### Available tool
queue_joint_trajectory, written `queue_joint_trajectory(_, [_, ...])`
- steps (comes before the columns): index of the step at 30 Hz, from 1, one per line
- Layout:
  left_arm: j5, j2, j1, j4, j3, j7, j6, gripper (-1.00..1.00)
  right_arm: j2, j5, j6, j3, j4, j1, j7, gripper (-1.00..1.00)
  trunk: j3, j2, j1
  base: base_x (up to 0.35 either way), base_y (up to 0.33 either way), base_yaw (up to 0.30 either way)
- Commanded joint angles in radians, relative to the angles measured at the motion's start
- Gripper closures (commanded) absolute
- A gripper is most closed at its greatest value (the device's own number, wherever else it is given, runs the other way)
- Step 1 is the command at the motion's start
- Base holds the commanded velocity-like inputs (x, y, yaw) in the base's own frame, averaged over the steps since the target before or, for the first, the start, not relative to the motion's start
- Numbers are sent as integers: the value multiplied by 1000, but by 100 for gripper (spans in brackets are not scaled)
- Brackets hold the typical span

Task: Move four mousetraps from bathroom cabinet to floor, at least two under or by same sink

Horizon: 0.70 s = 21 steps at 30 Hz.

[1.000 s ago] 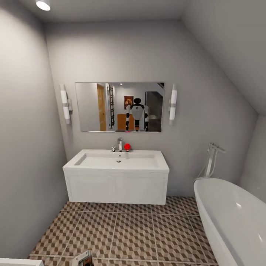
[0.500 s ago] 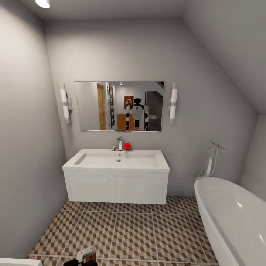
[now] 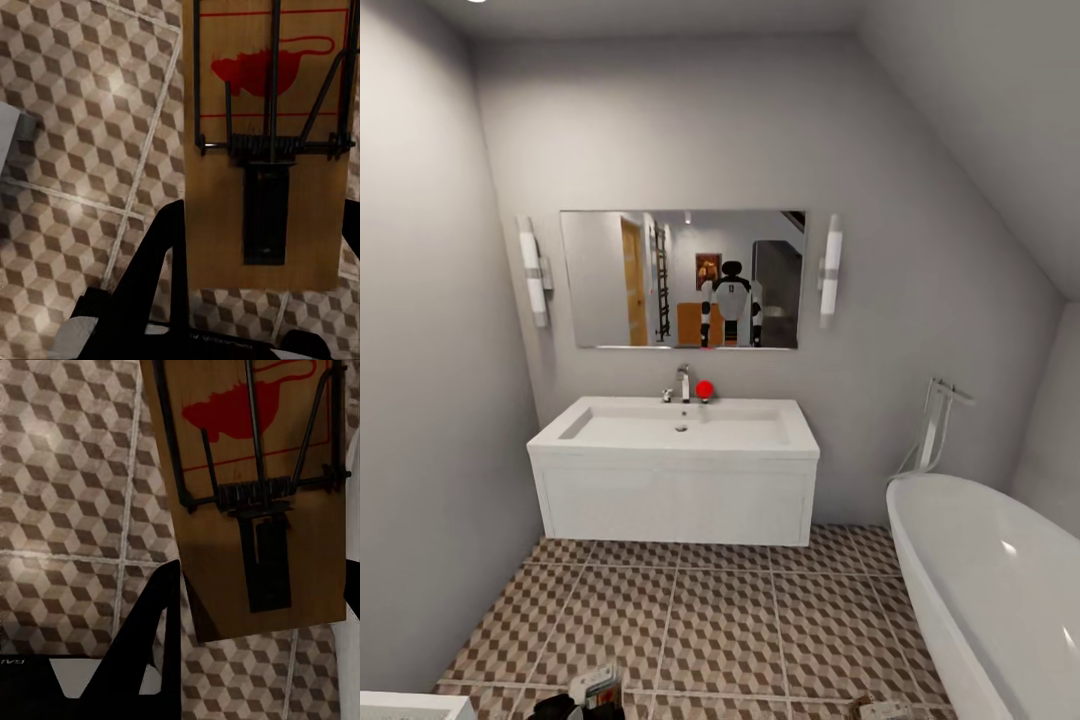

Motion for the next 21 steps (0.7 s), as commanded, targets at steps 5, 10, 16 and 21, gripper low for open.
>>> queue_joint_trajectory(5, [6, 0, -3, -3, 1, 9, 80, 100, 16, -10, 59, 8, -4, -49, -6, 100, -26, -37, 19, 0, 0, 0])
queue_joint_trajectory(10, [7, 0, -7, 3, 2, 10, 130, 100, 33, -10, 158, 8, -4, -104, -6, 100, -49, -72, 39, 0, 0, 0])
queue_joint_trajectory(16, [7, 0, -21, -2, 2, 10, 216, 100, 52, -12, 188, 7, -3, -158, -6, 100, -78, -114, 62, 0, 0, 0])
queue_joint_trajectory(21, [7, 0, -77, 6, 3, 10, 240, 100, 67, -14, 257, 7, -3, -209, -6, 100, -101, -149, 81, 0, 0, 0])
